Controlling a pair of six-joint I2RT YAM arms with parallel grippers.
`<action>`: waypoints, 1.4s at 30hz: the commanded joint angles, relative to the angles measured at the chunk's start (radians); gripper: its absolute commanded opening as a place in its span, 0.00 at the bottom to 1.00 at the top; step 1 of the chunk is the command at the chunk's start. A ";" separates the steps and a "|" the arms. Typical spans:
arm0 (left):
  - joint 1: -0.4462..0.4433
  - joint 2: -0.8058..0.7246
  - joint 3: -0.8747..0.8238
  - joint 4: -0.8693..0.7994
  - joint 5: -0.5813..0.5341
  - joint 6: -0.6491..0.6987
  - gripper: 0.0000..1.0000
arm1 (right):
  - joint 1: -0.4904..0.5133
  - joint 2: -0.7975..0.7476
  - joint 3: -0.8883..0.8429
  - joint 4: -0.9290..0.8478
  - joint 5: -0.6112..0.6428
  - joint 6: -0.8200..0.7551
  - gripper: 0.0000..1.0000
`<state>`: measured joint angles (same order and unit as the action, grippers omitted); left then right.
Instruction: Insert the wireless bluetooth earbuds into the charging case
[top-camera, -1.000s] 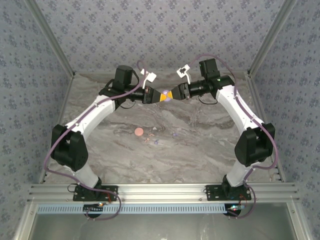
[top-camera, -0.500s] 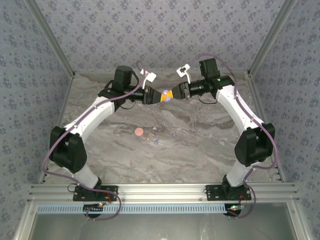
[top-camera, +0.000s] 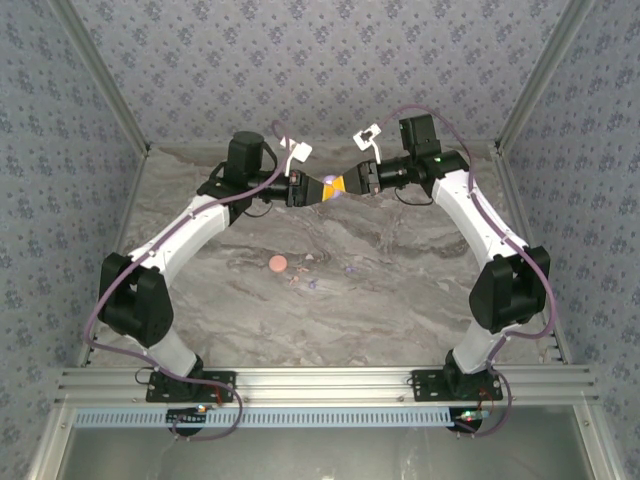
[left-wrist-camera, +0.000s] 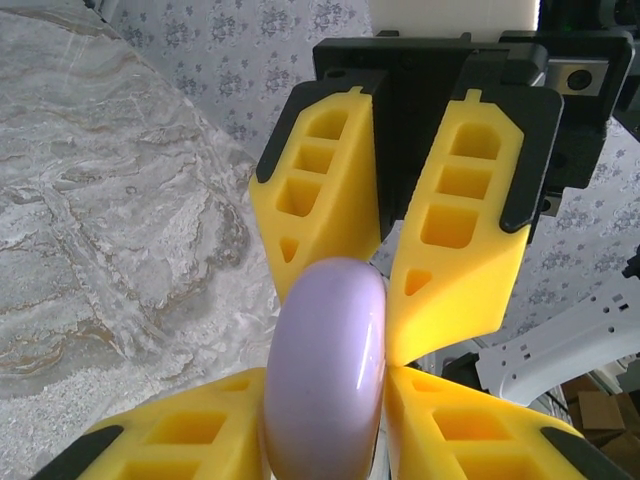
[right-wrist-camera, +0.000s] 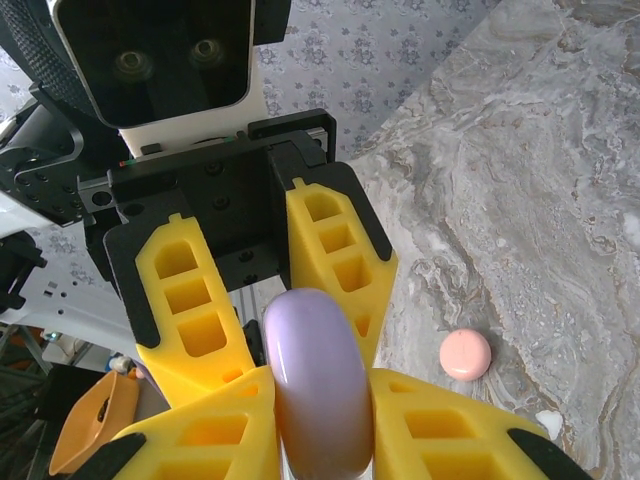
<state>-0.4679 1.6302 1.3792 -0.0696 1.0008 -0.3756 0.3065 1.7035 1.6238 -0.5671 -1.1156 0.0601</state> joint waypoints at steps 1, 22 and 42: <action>-0.013 -0.017 0.000 0.040 0.024 -0.009 0.29 | 0.008 -0.027 0.010 0.007 -0.041 0.011 0.24; -0.015 -0.097 -0.150 0.237 -0.113 0.319 0.18 | 0.046 -0.122 0.034 -0.187 0.308 -0.102 0.61; -0.043 -0.136 -0.216 0.274 -0.045 0.523 0.15 | 0.071 -0.103 0.039 -0.225 0.359 -0.148 0.64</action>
<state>-0.5007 1.5314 1.1637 0.1814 0.9092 0.1089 0.3740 1.5993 1.6299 -0.7704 -0.7727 -0.0723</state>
